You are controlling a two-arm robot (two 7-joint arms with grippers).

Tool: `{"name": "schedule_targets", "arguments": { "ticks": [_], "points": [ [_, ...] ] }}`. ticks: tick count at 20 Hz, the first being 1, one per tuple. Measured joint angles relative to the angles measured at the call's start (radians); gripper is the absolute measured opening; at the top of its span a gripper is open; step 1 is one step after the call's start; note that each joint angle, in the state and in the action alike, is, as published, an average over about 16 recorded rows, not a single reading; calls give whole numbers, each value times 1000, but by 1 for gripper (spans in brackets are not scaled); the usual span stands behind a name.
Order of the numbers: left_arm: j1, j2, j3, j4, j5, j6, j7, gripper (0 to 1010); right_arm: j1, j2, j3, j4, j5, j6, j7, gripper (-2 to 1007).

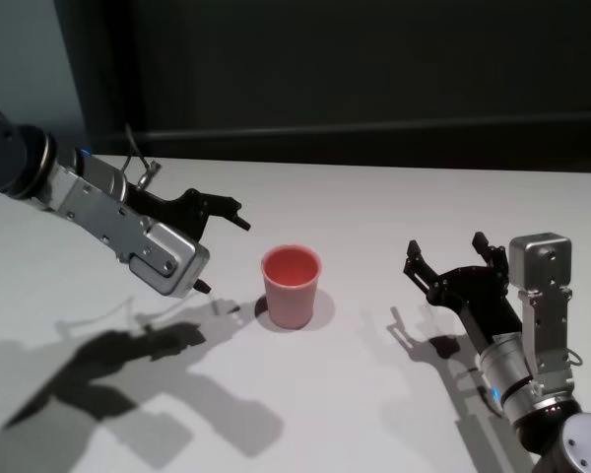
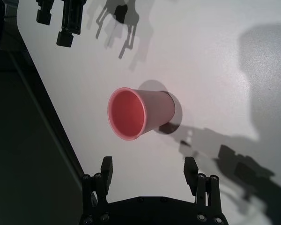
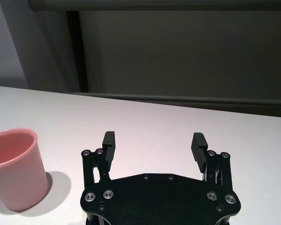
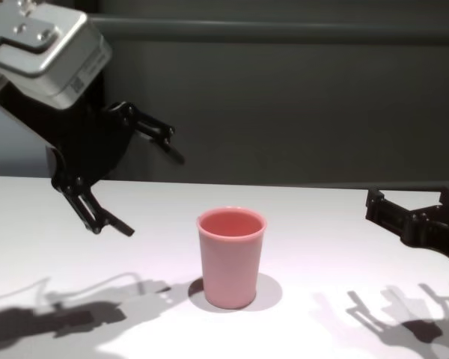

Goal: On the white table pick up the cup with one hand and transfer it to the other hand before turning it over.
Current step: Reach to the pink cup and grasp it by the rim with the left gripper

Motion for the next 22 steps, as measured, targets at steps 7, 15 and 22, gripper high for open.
{"name": "schedule_targets", "arguments": {
  "ticks": [7,15,22],
  "points": [
    [-73,-61,90,56,48,-58,-68,1003,0,0,0,0,0,0,0,1001],
    [-135,-126,158,104,81,-106,-101,1003,0,0,0,0,0,0,0,1001],
    [-169,-171,194,146,100,-133,-99,1003,0,0,0,0,0,0,0,1000]
  ]
}}
